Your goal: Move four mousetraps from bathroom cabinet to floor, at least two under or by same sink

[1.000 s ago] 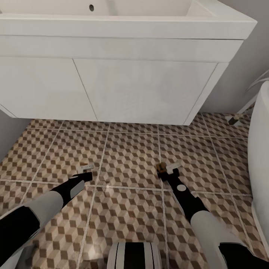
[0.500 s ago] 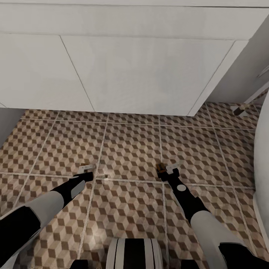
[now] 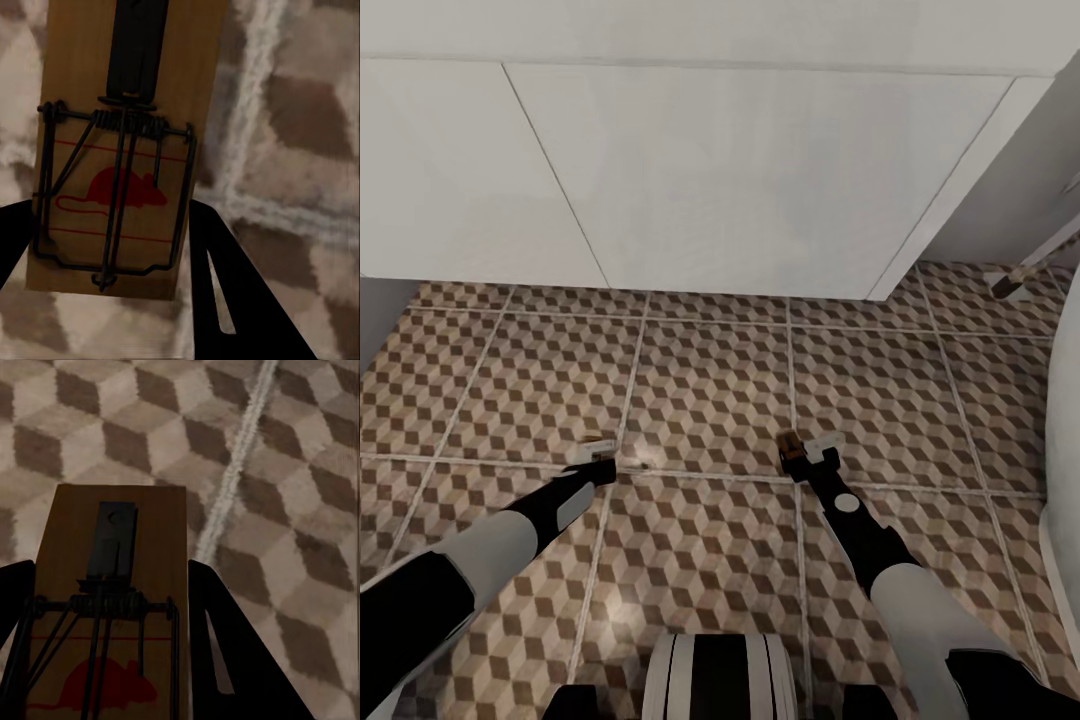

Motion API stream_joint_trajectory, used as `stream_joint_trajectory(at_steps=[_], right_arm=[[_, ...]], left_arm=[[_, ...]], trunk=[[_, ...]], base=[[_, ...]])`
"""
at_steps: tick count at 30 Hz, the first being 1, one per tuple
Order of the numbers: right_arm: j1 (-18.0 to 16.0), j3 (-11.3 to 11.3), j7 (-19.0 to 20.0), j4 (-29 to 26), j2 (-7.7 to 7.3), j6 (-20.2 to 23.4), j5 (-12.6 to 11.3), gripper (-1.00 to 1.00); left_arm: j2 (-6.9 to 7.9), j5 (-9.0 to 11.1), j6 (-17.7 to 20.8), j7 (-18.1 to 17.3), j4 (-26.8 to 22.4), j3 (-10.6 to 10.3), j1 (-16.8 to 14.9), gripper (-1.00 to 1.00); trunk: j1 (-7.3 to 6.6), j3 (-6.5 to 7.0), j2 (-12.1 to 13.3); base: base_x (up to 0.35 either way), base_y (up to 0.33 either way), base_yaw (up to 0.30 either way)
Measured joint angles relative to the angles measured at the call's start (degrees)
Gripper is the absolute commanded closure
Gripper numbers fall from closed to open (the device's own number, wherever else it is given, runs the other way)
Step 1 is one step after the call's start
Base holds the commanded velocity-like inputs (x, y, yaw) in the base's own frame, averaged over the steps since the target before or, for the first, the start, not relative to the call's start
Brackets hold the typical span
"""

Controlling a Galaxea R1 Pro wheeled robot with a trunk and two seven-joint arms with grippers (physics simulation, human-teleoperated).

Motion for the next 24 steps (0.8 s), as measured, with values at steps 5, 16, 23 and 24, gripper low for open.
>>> stream_joint_trajectory(at_steps=[5, 16, 23, 24], right_arm=[[-0.43, -0.04, -0.07, 0.11, 0.17, -1.40, 0.08, 1.00], [-7.40, -0.15, 0.06, 0.98, 0.26, 9.39, -0.06, 1.00], [-7.74, 0.14, 0.59, 0.68, 0.13, 3.73, 0.04, 1.00], [-7.74, 0.12, 0.59, 0.46, 0.13, 3.57, 0.02, 1.00]], left_arm=[[-1.52, -0.54, 0.50, 0.22, -1.97, 0.20, -0.35, 1.00], [-2.25, -2.74, 8.73, 0.36, 0.71, 0.55, -11.78, 1.00], [-2.22, -2.61, 8.54, -0.64, 1.06, 0.14, -12.73, 1.00], [-2.21, -2.61, 8.55, -0.65, 1.09, 0.14, -12.73, 1.00]], trunk=[[0.00, -0.02, 0.00], [0.00, -0.02, 0.00], [0.00, -0.02, 0.00], [0.00, -0.02, 0.00]], base=[[0.000, 0.000, 0.000], [0.000, 0.000, 0.000], [0.000, 0.000, 0.000], [0.000, 0.000, 0.000]])
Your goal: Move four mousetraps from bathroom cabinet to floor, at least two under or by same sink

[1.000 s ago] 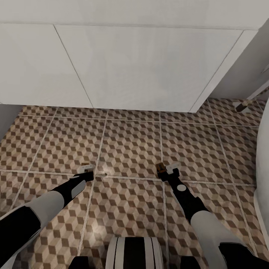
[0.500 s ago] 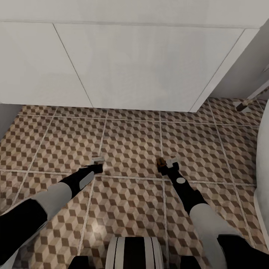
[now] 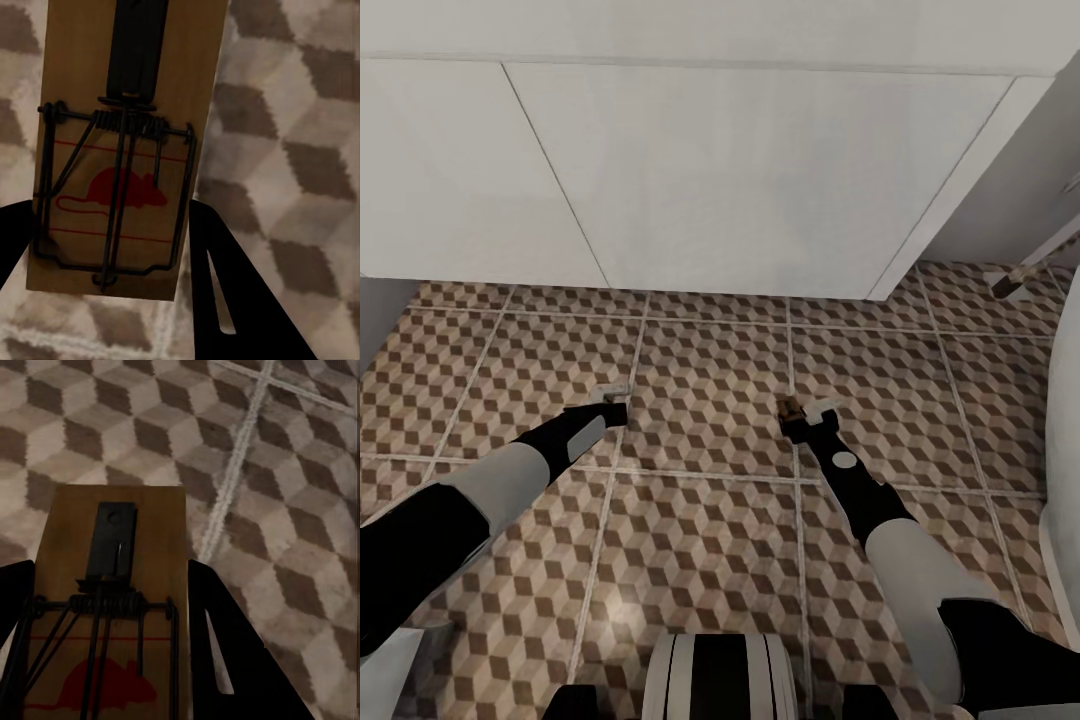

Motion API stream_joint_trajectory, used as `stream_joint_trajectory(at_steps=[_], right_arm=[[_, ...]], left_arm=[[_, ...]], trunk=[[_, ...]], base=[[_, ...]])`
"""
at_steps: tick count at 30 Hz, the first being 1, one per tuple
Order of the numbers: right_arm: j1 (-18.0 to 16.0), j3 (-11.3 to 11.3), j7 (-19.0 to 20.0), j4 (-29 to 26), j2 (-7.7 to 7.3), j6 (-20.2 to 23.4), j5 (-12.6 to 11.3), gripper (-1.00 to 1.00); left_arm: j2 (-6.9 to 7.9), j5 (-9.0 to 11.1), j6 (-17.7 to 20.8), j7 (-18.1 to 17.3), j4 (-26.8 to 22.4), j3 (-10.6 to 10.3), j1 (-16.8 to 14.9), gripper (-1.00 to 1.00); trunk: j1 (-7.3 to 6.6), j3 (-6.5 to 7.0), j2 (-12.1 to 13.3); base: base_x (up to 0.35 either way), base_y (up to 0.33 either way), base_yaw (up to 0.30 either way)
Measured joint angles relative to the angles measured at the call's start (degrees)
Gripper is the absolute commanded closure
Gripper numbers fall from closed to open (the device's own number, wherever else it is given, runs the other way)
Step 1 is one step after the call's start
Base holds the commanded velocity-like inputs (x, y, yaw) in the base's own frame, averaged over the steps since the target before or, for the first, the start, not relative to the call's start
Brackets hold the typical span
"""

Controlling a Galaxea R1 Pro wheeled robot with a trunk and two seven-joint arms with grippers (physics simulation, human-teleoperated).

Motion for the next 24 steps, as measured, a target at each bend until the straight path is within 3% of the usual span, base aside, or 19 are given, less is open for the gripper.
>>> stream_joint_trajectory(at_steps=[17, 24], right_arm=[[1.55, -0.23, 0.01, -2.41, -0.09, -0.81, -0.34, 1.00], [1.58, -0.24, 0.01, -2.51, -0.09, -0.84, -0.34, 1.00]], left_arm=[[0.06, 0.03, 0.42, 0.13, -0.06, 0.03, 0.34, 1.00], [-0.02, 0.03, 0.45, 0.12, -0.13, 0.07, 0.34, 1.00]], trunk=[[0.00, -0.64, 0.00], [0.11, -2.17, -0.05]], base=[[0.000, 0.000, 0.000], [0.000, 0.000, 0.000]])
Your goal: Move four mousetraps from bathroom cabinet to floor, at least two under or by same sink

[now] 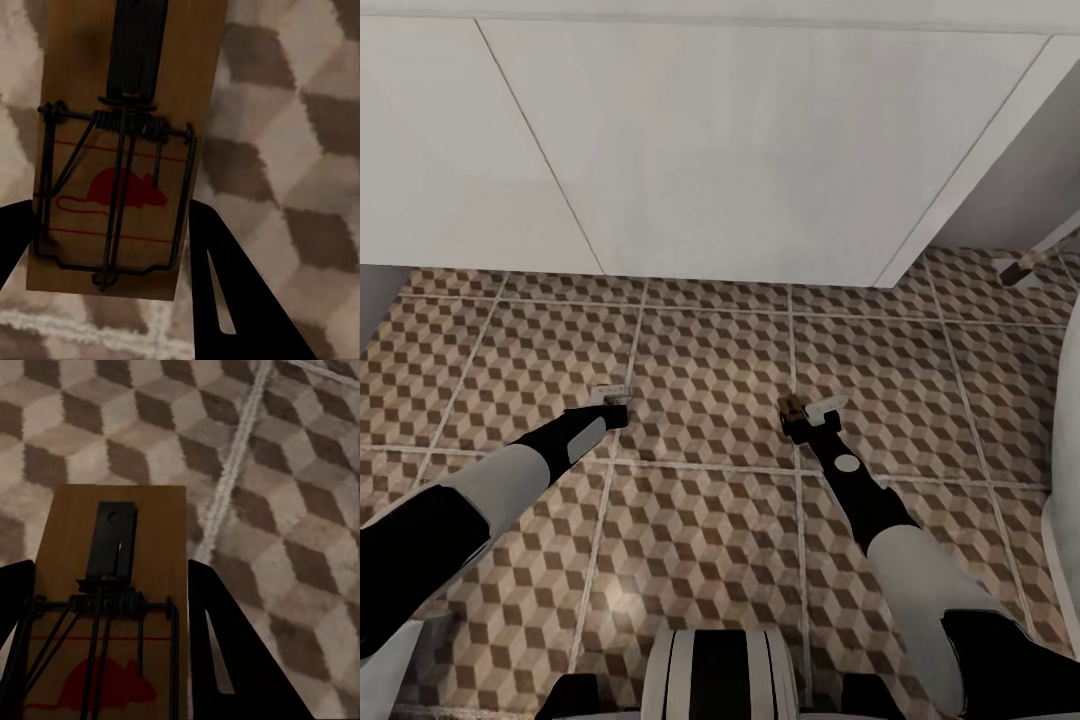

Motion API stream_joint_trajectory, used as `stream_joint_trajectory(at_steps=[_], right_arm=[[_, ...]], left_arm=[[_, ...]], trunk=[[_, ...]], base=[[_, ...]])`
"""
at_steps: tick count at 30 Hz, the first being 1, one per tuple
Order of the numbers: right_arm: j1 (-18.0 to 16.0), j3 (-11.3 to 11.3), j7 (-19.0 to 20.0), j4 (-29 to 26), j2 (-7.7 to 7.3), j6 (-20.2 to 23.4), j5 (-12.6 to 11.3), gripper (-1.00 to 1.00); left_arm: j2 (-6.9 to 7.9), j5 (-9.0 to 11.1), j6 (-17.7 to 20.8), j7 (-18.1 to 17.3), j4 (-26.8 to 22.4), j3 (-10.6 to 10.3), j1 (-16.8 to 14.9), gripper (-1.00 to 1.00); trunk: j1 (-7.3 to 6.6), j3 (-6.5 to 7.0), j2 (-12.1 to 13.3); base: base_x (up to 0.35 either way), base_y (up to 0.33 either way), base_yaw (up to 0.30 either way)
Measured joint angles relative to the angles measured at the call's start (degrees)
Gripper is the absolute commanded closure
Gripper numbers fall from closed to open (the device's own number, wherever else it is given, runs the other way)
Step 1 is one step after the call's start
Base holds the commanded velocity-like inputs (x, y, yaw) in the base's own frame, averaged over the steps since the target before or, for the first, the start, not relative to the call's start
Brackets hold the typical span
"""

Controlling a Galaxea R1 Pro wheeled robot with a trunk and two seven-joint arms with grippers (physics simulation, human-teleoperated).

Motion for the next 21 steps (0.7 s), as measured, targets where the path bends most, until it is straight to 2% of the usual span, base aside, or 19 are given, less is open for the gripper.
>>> stream_joint_trajectory(at_steps=[21], right_arm=[[0.00, 0.00, 0.07, -0.05, 0.00, -0.09, 0.09, 1.00]], left_arm=[[0.05, -0.10, 0.35, 0.10, -4.62, -0.03, 0.01, 1.00]], trunk=[[0.54, -6.63, -0.28]], base=[[0.000, 0.000, 0.000]])
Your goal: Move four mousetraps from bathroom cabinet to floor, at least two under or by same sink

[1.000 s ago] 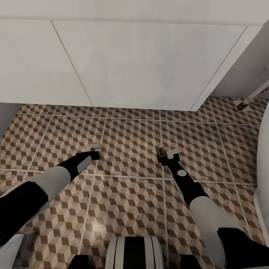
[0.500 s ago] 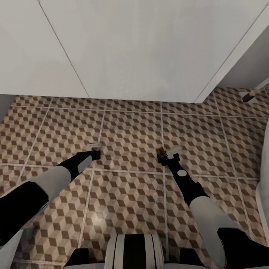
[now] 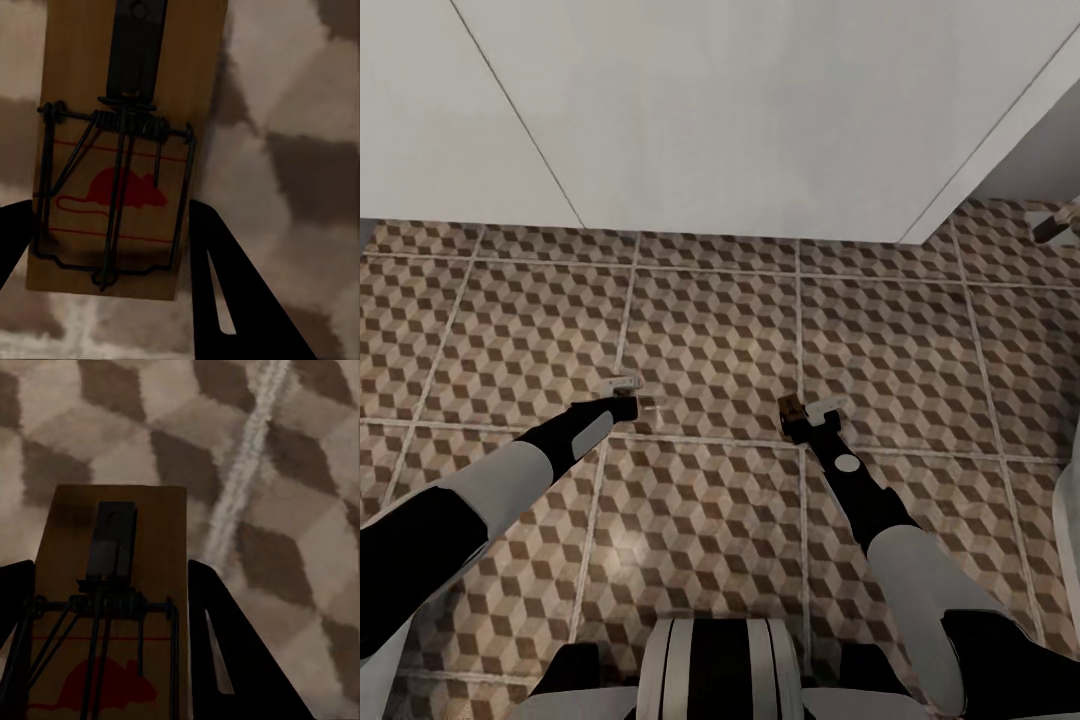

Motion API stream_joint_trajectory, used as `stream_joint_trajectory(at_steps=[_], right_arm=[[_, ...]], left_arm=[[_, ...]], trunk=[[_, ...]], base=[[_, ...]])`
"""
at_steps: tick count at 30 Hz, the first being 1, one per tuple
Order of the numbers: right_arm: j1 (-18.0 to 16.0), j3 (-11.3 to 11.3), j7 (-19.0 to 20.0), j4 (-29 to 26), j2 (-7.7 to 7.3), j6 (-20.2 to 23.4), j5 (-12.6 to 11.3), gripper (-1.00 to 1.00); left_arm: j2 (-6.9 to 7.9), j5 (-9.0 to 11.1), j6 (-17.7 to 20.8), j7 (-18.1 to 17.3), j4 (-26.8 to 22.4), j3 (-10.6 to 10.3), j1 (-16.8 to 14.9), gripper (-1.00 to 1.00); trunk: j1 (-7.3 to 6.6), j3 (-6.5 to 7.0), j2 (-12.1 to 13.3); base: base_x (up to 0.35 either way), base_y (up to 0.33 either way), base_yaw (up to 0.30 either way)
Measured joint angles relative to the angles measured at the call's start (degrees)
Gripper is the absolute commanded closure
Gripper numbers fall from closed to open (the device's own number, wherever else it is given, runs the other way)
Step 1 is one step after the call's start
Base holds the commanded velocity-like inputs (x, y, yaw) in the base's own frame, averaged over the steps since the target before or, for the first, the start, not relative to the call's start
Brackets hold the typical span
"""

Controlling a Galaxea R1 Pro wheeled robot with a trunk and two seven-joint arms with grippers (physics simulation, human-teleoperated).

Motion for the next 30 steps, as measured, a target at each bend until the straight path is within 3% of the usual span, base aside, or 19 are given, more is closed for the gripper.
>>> stream_joint_trajectory(at_steps=[7, 11, 15, 19, 30], right_arm=[[0.01, 0.01, 0.00, -1.08, -0.03, -0.23, -0.02, 1.00], [0.58, 0.08, 0.04, -2.09, -0.07, -3.31, 0.12, 1.00], [1.56, 0.19, -0.18, -2.25, 0.00, -8.27, 0.34, 1.00], [1.73, 0.28, -0.24, -2.28, 0.07, -9.65, 0.40, 1.00], [1.76, 0.12, -0.26, -2.39, 0.08, -9.96, 0.42, 1.00]], left_arm=[[0.14, -0.08, 0.18, 0.04, -2.24, 0.07, 0.00, 1.00], [0.20, -0.24, 0.20, 0.04, -3.46, 0.09, 0.00, 1.00], [0.31, -2.40, 0.17, 0.02, -5.36, 0.05, 0.01, 1.00], [0.35, -4.37, 0.01, 0.02, -5.94, 0.04, 0.01, 1.00], [0.40, -5.16, -0.16, 0.02, -6.15, 0.05, 0.01, 1.00]], trunk=[[0.02, -0.89, -0.02], [0.02, -1.24, -0.02], [0.02, -1.37, -0.02], [0.02, -1.40, -0.02], [0.02, -1.41, -0.02]], base=[[0.000, 0.000, 0.000], [0.000, 0.000, 0.000], [0.000, 0.000, 0.000], [0.000, 0.000, 0.000], [0.000, 0.000, 0.000]])
